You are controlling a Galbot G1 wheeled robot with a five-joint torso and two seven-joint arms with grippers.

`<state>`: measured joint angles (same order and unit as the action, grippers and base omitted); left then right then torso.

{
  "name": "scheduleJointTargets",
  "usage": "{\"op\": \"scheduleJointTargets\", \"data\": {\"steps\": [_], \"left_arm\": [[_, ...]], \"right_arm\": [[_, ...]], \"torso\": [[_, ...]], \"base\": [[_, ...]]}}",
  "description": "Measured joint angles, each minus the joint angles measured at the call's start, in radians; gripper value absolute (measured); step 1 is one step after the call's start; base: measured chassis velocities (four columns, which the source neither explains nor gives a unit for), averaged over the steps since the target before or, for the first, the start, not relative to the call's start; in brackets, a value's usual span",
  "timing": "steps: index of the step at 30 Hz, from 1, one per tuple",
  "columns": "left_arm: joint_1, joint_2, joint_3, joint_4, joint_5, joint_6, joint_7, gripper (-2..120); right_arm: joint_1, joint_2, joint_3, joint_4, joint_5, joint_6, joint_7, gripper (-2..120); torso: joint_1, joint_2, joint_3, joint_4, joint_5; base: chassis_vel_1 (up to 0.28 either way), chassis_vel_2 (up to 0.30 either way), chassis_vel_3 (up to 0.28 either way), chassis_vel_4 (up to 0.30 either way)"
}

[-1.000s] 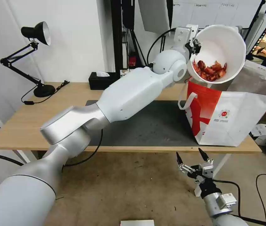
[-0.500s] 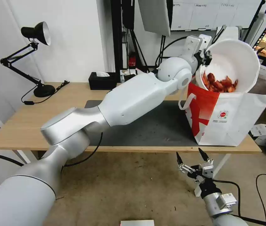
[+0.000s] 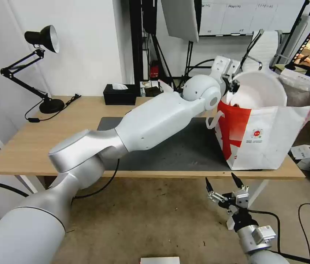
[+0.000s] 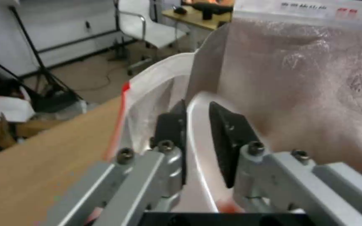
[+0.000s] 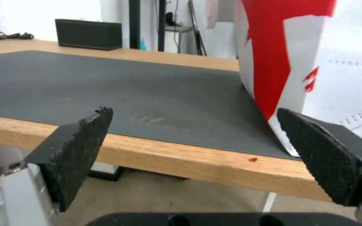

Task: Pick up the trash from the table and place it into the takeout bag.

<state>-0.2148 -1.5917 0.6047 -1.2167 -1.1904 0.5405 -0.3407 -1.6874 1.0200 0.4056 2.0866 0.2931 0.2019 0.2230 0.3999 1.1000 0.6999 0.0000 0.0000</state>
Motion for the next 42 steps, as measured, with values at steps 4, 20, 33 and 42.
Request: {"op": "scheduleJointTargets", "data": {"steps": [4, 20, 33, 42], "left_arm": [[0.014, 0.000, -0.007, -0.021, -0.016, 0.032, -0.032, 39], [0.180, 0.292, -0.074, -0.354, 0.048, -0.059, -0.101, 97], [0.878, 0.663, -0.589, -0.831, 0.338, -0.071, 0.011, 100], [1.397, 0.639, -0.889, -0.980, 0.593, -0.203, 0.058, 100]], "right_arm": [[0.000, 0.000, 0.000, 0.000, 0.000, 0.000, 0.000, 100], [0.000, 0.000, 0.000, 0.000, 0.000, 0.000, 0.000, 100], [0.000, 0.000, 0.000, 0.000, 0.000, 0.000, 0.000, 100], [0.000, 0.000, 0.000, 0.000, 0.000, 0.000, 0.000, 100]], "torso": [[0.000, 0.000, 0.000, 0.0001, 0.0000], [0.000, 0.000, 0.000, -0.0001, -0.0005], [0.000, 0.000, 0.000, 0.0006, -0.0010], [0.000, 0.000, 0.000, 0.0000, -0.0004]], "base": [[0.000, 0.000, 0.000, 0.000], [0.000, 0.000, 0.000, 0.000], [0.000, 0.000, 0.000, 0.000], [0.000, 0.000, 0.000, 0.000]]}}
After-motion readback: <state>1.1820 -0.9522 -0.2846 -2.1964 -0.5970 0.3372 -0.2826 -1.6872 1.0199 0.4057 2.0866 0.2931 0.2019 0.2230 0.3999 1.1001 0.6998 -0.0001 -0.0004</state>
